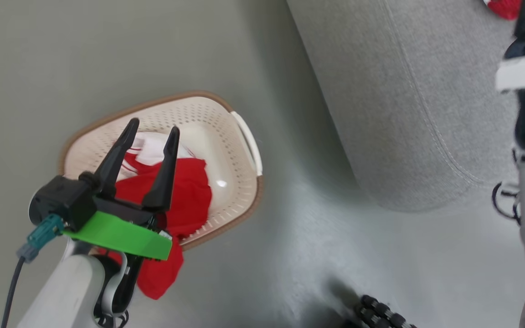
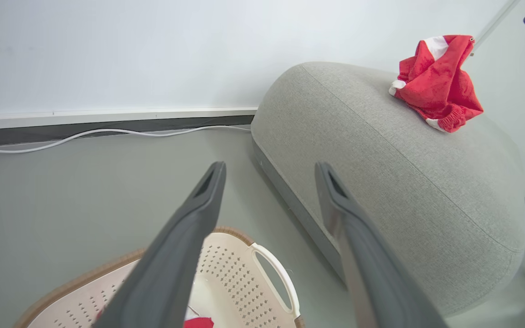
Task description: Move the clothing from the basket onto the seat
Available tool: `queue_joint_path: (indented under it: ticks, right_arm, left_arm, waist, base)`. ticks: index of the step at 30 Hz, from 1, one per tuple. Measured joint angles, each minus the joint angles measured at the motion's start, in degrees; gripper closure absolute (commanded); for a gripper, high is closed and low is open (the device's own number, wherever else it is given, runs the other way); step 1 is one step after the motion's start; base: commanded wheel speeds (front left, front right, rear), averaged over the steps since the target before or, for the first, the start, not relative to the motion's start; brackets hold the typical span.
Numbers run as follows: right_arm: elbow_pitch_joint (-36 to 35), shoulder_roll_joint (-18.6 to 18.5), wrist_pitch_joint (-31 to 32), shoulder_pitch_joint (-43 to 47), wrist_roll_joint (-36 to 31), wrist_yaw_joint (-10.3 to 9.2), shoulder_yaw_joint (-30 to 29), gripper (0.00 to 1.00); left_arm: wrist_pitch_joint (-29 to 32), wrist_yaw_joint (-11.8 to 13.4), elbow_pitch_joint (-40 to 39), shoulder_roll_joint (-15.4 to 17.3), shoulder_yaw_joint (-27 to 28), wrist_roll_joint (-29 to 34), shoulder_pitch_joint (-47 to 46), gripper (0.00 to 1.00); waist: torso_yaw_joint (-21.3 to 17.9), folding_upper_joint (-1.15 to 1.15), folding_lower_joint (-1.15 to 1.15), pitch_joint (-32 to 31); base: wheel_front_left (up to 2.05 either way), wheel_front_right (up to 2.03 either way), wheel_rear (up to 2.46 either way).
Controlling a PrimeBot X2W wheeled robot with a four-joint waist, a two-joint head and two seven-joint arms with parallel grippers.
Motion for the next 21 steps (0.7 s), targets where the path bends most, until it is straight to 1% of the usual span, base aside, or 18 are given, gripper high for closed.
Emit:
queue_joint_path:
  ticks: [5,6,13,21]
  right_arm:
    - [-4.04,1.43,0.0,5.07,-2.52,0.19,3.19,0.0]
    - [-4.69,1.51,0.0,6.01,-3.3,0.54,3.88,0.0]
    - [-6.64,1.44,0.0,14.08,-6.36,0.54,5.9,0.0]
    - [-7.4,2.05,0.0,20.96,-7.92,0.53,6.82,0.0]
  left_arm:
    - [-3.55,0.0,3.14,-1.29,1.35,-1.56,2.4,0.0]
    - [-3.55,-0.01,3.81,-1.37,1.55,-2.02,2.9,0.0]
    - [-4.05,-0.68,7.69,-2.64,2.2,-3.0,6.08,0.0]
    - [-4.55,-0.68,10.14,-2.93,5.36,-3.54,10.03,0.0]
  waist:
    - [3.12,0.0,0.0,-3.23]
    - [3.79,0.0,0.0,-3.89]
    - [8.7,0.0,0.0,-8.89]
    - [13.16,0.0,0.0,-15.74]
  base:
    - [0.0,0.0,0.0]
    - [0.0,0.0,0.0]
    - [0.0,0.0,0.0]
    - [0.0,0.0,0.0]
